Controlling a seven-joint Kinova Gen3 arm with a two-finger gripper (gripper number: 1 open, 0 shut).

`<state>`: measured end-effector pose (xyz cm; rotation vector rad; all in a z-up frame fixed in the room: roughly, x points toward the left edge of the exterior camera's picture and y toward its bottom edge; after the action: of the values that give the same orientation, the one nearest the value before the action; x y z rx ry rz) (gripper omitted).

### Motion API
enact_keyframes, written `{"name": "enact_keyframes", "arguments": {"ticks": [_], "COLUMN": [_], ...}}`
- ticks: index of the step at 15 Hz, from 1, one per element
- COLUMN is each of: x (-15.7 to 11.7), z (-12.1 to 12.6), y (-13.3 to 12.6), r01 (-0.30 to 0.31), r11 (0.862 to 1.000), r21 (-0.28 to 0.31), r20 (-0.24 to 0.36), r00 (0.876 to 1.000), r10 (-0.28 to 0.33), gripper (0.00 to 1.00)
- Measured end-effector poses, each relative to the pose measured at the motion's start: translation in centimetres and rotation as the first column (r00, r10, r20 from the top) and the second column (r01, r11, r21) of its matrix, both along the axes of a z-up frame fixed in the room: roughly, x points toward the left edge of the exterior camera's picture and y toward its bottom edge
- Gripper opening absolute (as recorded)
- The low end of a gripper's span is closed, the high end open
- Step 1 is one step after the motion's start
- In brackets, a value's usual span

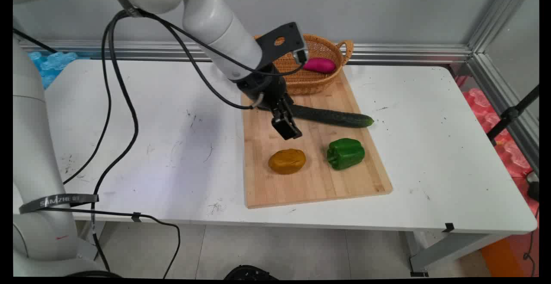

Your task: Pick up the potato from the cutting board

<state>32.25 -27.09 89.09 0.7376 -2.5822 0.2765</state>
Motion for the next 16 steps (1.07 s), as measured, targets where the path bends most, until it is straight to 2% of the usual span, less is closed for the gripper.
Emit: {"name": "enact_keyframes", "arguments": {"ticks": [7,16], "x": [-1.1,0.1], "z": [-1.1,-5.7], "y": [1.4,2.6], "r01": [-0.022,-0.028], "r11": [0.999,0.999], "r21": [0.026,0.024], "r20": [-0.01,0.005], "r00": [1.0,1.0], "r10": [0.023,0.028], "gripper": [1.0,1.0]}}
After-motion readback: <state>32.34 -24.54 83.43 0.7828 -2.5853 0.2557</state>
